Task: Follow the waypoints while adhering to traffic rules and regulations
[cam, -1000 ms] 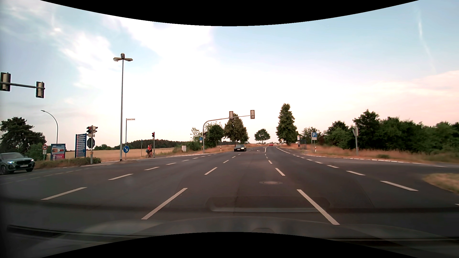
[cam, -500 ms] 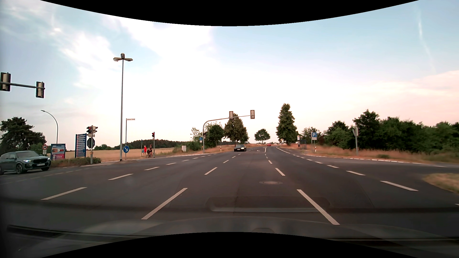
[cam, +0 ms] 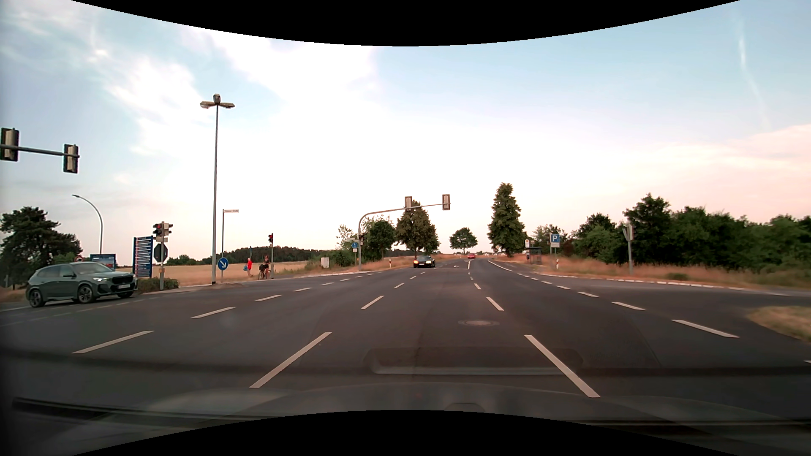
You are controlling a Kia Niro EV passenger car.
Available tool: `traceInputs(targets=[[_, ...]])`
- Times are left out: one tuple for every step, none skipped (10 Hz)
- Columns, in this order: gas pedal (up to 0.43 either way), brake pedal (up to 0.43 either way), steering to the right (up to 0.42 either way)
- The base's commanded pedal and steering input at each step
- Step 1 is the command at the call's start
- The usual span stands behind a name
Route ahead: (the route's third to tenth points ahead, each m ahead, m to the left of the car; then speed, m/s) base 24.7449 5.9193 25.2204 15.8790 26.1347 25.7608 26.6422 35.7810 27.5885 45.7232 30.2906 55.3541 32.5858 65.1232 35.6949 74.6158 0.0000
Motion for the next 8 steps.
traceInputs(targets=[[0.0, 0.311, -0.001], [0.0, 0.311, -0.001], [0.0, 0.311, -0.001], [0.0, 0.311, -0.001], [0.0, 0.311, -0.001], [0.0, 0.311, -0.001], [0.0, 0.311, -0.001], [0.0, 0.311, -0.001]])
